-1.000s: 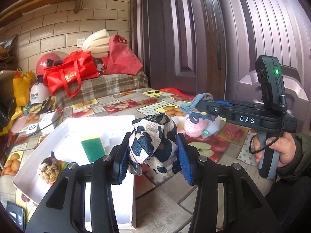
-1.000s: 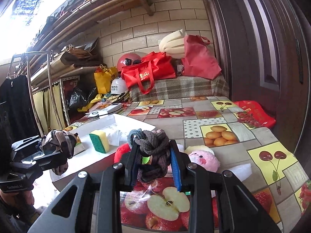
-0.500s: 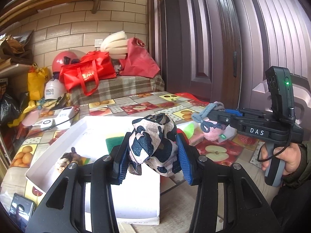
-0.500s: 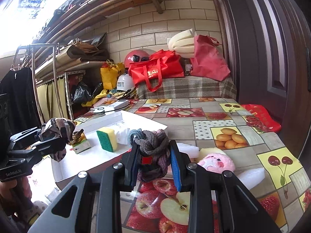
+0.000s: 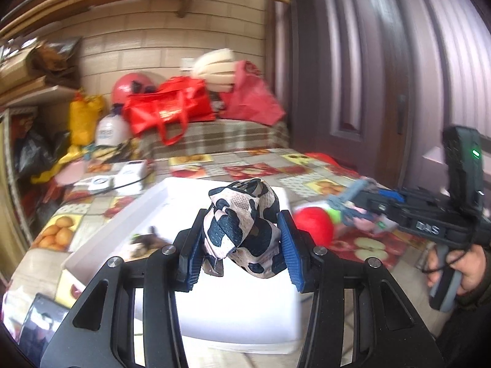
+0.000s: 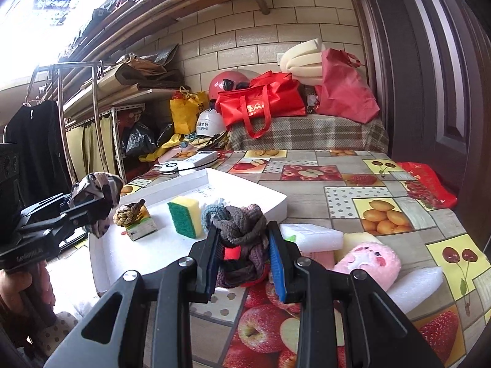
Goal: Organize soft objects
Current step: 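Carry the scrunchie into the white tray with the left tool while the right tool drops the tie there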
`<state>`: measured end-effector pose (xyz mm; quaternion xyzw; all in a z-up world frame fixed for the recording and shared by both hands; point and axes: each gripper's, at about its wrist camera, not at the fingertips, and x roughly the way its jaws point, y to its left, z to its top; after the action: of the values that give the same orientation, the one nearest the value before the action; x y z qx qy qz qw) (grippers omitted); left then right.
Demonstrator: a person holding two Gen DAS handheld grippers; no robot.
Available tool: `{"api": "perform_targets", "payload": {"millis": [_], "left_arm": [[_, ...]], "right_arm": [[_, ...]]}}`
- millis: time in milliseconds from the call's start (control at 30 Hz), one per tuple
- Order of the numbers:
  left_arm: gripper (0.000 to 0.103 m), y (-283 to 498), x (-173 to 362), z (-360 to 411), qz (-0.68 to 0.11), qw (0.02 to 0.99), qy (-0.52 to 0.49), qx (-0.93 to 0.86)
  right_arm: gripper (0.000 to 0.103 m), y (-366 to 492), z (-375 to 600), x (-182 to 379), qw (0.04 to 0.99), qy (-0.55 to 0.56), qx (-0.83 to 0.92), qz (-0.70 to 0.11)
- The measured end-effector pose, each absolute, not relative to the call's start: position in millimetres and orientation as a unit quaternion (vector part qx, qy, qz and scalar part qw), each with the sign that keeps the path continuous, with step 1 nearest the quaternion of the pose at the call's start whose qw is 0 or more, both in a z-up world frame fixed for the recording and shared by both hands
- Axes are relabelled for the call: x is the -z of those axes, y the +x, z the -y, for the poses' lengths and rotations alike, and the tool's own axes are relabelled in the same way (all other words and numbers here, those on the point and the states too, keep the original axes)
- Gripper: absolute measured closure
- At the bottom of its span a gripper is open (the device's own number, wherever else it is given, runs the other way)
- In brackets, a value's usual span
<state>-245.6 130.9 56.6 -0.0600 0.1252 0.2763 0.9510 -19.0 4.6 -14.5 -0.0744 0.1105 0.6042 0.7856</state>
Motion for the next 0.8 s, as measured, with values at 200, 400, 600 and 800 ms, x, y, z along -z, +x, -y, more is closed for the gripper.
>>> {"api": "perform_targets", "payload": {"millis": [200,400,600,800], "left_arm": [[0.058,-257,-51,-161,-0.132,0.935,-0.095,-0.314],[0.058,-250,-43,-172,-0.153,0.928,-0.090,-0.328],[0.058,-242,-40,-176,-0.158,0.926,-0.077,-0.335],[0.058,-226,-38,-186,-0.169,0.928,-0.053,-0.327]], "right_arm": [[0.073,-34,-24,17,0.765,-0.091,-0.627,-0.118],[0.073,-46,-42,19,0.747,-0.103,-0.645,-0.127],[0.073,-56,-61,22,0.734,-0.110,-0.656,-0.139],[0.073,-67,-81,24,0.732,-0.128,-0.656,-0.129]]}}
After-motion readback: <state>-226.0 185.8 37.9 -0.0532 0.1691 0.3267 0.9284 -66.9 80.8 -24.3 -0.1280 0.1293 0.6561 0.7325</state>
